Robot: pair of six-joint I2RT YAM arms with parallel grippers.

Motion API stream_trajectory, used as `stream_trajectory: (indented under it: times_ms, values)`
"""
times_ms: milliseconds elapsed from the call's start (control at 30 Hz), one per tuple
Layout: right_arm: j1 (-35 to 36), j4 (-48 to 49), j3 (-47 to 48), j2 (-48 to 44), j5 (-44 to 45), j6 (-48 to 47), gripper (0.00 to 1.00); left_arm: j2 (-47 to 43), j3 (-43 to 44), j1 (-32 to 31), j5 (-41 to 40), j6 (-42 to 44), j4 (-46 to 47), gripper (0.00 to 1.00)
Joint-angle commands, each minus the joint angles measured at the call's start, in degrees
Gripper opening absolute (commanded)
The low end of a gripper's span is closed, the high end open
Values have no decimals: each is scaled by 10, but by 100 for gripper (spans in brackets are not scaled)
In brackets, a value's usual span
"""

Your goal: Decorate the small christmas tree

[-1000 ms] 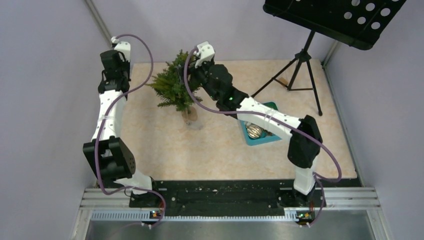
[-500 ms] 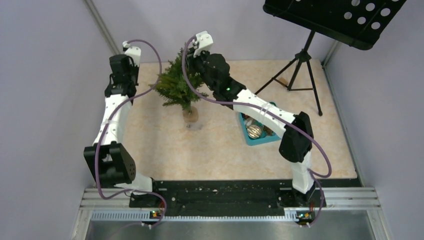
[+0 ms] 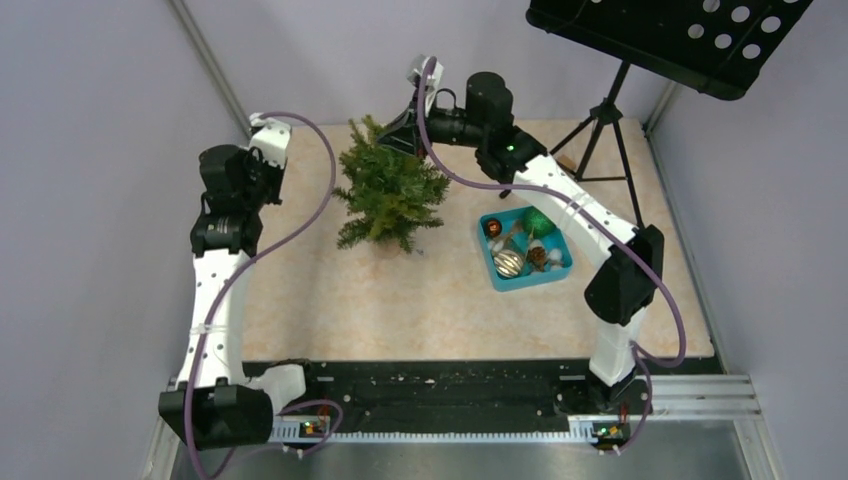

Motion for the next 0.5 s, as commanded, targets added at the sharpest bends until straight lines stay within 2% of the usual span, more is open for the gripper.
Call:
stream_trajectory:
  times_ms: [0,200,467]
  values:
    - [-2,-69,34,-25,-245,-29,0,-44,-18,-15,100,37,-60,0]
    - [3,-65,16,-37,-335,-29,0,-68,-40,-49,140,61,-77,0]
    - [4,-60,28,-66,-421,2,0,-80,-44,-56,246,29,-70,0]
